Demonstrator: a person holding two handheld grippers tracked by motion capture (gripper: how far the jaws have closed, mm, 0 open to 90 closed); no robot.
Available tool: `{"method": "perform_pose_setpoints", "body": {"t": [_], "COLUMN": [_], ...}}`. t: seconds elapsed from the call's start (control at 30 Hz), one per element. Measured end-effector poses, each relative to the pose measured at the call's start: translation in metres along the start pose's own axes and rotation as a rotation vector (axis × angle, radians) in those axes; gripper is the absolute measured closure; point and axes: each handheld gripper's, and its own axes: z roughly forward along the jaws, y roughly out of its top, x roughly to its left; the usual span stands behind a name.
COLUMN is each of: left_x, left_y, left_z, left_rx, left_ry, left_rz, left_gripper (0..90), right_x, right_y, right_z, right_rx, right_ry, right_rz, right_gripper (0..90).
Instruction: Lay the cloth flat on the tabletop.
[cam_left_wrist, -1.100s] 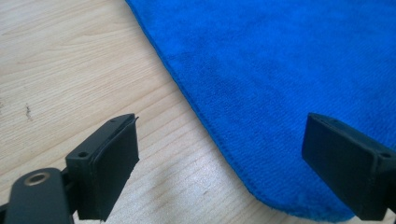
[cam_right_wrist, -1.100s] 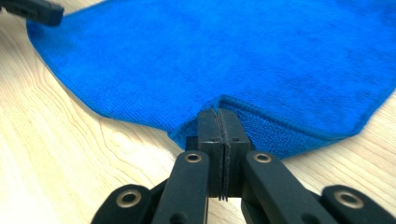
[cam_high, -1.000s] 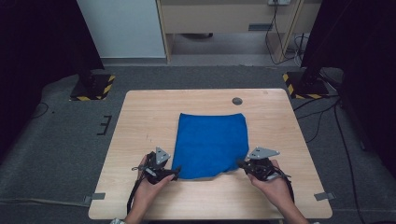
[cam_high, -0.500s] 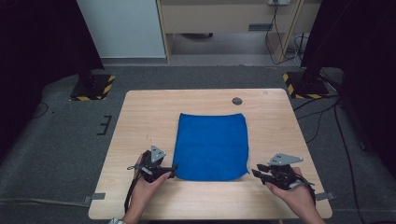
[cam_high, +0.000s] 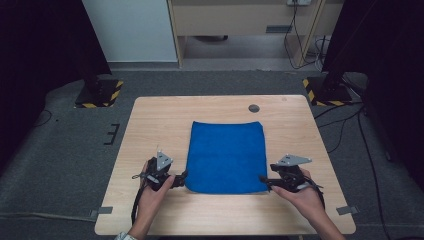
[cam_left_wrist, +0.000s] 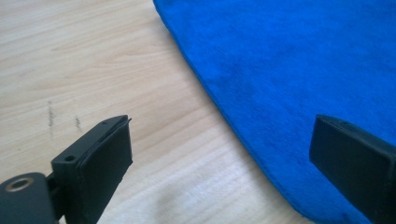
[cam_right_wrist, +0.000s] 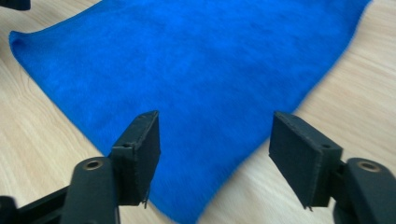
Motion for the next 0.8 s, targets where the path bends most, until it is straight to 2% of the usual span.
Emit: {"method": "perform_pose_setpoints", "body": {"t": [0.07, 0.23, 0.37, 0.47, 0.67, 0.8], "left_x": [0.005, 0.022, 0.031, 0.033, 0.034, 0.035], "left_y": [-0.001, -0.006, -0.009, -0.01, -0.009, -0.007], "left_z": [0.0, -0.001, -0.001, -0.002, -0.002, -0.002], "left_rx": [-0.003, -0.022, -0.009, -0.01, -0.007, -0.01], "left_ry": [0.003, -0.008, 0.004, 0.005, 0.007, -0.011], "left_rz": [-0.008, -0.024, -0.033, -0.034, -0.028, -0.038], "left_gripper": [4.7, 4.6, 5.1, 5.2, 5.2, 5.2], "right_x": [0.005, 0.02, 0.032, 0.041, 0.062, 0.075], "right_y": [0.006, 0.023, 0.035, 0.041, 0.051, 0.057], "right_z": [0.007, 0.024, 0.04, 0.052, 0.068, 0.081], "right_rx": [0.0, -0.025, -0.031, -0.025, -0.011, 0.014], "right_ry": [0.001, 0.022, 0.028, 0.037, 0.069, 0.09], "right_rz": [-0.027, -0.043, -0.047, -0.049, -0.093, -0.113], "right_gripper": [30.0, 25.9, 21.3, 19.7, 16.2, 15.6]}}
